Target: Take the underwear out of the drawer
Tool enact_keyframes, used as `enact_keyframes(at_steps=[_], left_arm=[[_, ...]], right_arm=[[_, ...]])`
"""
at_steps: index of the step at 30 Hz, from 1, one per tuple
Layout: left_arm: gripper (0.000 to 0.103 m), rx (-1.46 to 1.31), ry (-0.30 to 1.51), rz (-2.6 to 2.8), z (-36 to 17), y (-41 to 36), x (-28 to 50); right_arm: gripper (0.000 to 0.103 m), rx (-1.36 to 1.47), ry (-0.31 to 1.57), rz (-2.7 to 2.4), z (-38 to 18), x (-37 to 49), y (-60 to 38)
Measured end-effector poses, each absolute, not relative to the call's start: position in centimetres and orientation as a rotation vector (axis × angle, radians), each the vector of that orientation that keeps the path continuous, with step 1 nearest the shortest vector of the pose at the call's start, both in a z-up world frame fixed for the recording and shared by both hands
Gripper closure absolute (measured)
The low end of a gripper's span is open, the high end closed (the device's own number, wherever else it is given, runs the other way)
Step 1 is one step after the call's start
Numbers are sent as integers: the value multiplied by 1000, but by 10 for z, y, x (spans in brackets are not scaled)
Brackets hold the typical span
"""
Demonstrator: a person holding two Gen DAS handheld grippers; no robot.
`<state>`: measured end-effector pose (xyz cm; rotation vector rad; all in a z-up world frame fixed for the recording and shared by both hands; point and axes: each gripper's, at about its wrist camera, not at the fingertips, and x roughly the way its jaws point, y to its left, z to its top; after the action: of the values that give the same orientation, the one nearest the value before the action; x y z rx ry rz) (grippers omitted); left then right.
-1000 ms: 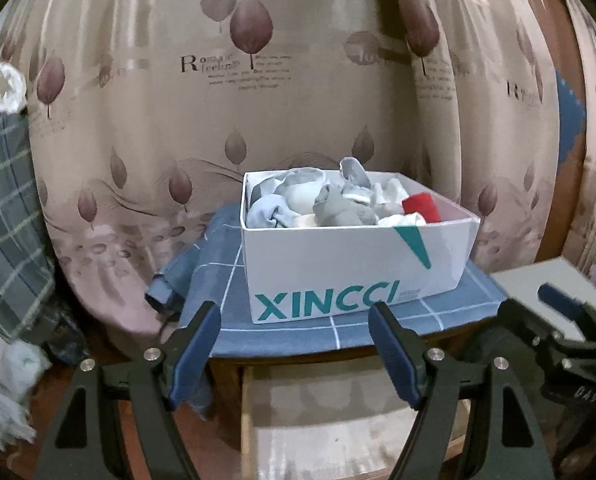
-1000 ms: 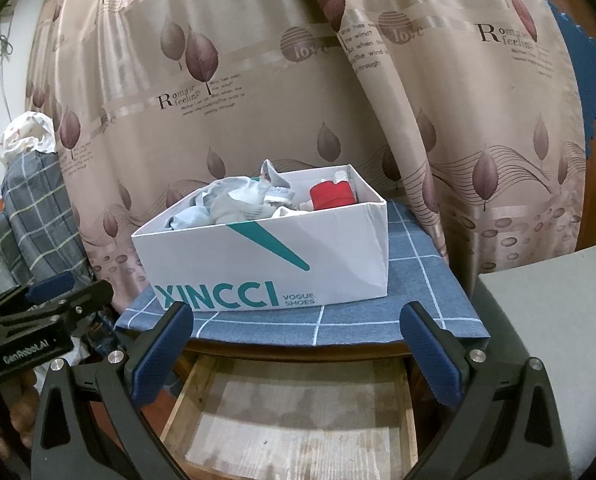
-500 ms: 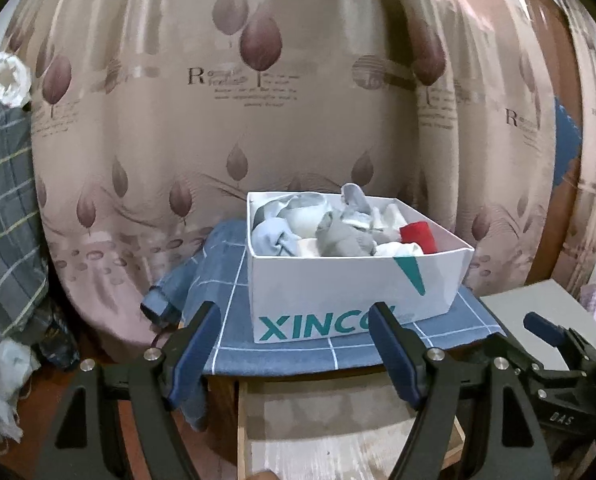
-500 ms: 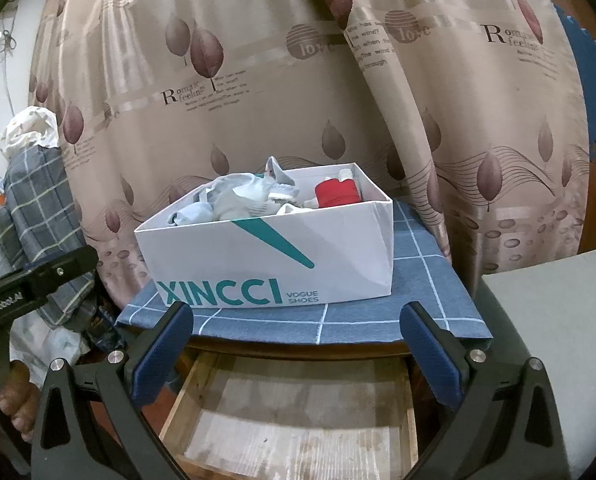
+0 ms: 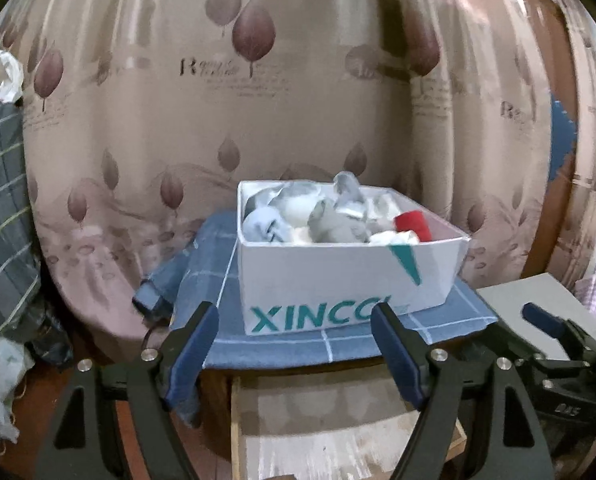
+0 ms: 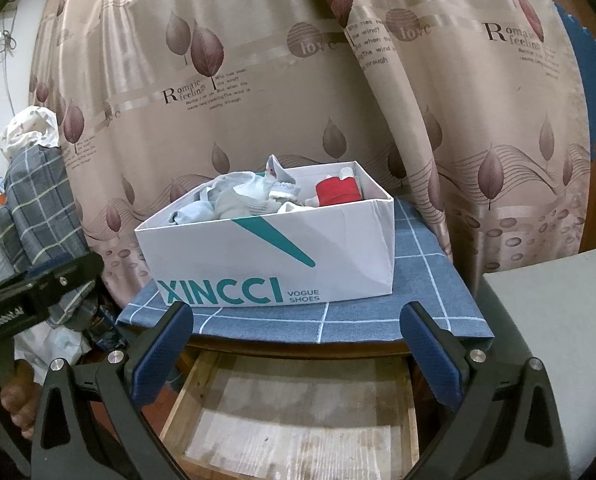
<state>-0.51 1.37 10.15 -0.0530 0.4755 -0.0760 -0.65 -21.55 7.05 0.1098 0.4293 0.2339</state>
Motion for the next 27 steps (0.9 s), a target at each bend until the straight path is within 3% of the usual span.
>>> enact_keyframes(at_steps=[27], left_arm=[[22, -52, 605, -36, 63, 14, 13]], right_arm=[[0, 101, 436, 235, 70, -7, -213]])
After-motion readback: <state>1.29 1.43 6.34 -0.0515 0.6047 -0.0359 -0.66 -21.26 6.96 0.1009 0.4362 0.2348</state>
